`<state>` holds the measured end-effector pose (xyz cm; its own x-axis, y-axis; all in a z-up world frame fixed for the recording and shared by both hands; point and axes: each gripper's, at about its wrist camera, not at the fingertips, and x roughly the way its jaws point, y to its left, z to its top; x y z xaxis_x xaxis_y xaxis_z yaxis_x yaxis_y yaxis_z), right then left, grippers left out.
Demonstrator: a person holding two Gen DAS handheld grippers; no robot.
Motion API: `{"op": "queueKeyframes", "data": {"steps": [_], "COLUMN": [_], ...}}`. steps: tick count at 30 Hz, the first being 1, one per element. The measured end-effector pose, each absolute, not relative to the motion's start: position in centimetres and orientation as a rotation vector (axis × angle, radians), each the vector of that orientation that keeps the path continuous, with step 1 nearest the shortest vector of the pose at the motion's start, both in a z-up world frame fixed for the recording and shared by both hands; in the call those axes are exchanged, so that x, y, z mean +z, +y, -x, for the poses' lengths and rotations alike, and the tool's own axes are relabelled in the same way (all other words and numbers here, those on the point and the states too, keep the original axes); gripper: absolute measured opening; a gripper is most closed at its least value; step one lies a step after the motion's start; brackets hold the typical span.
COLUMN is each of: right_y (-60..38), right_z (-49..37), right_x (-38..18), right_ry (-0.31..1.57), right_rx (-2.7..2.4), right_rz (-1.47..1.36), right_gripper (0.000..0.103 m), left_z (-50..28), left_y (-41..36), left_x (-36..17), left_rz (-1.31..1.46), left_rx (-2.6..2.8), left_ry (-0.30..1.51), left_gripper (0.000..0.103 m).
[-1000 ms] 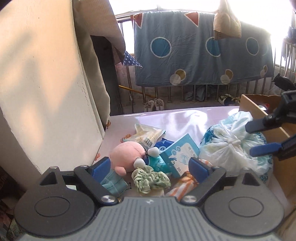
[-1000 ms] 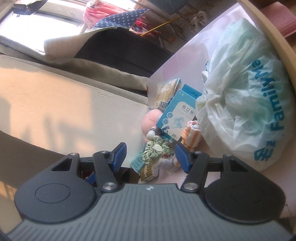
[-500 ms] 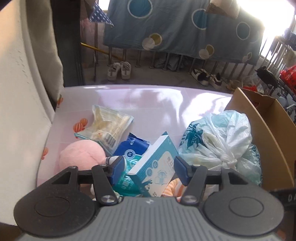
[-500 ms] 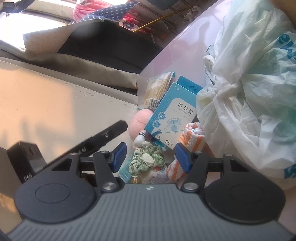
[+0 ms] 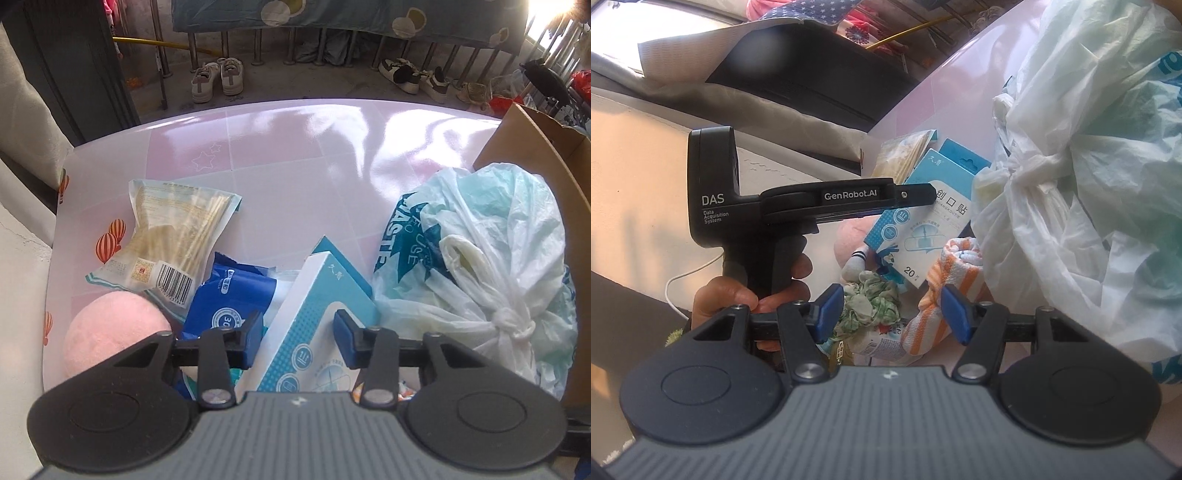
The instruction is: Organize soft objects
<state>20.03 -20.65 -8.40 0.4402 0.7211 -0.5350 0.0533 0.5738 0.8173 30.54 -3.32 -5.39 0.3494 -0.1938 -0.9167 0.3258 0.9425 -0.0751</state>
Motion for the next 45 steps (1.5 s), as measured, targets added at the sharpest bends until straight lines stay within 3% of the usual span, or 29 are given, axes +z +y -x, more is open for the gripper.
{"op": "queueKeyframes", "data": {"steps": [7,19,29,37,45], "right_y": [-20.7,-19.3,-16.8,-15.7,-16.3], "right_z": [-20.4,-24.3,-28.4,-30.2,-29.7], "right_x": [-8.4,-7.9,-10.2,-11.9,-12.1], "right_ry": [1.045,1.041,1.132,1.178,1.151], "right_rx": [0.471,0.418,0.364,0.322,0.351], "right_rz": [-0.894,-0.926,-0.986,-1.057,-1.158], "right_gripper": [0.059,0.059,0.059,0.073,0.076], "left_z": [-30.3,-28.8,-29.1,-28.9,-28.1], "left_y": [-1.3,2.4,6.5,6.7,6.7], "left_x": [-4.2,-4.2,-5.4,-5.5,-4.0], "left_rz": [-0.029,0.088,0.345,0.373,0.395], "left_rx": [-0.306,-0.258,-0.264,-0.263,-0.248], "left_ry": [1.125,1.080,1.094,1.095,1.069], "left_gripper": [0.028,0.028,0.028,0.028,0.024]}}
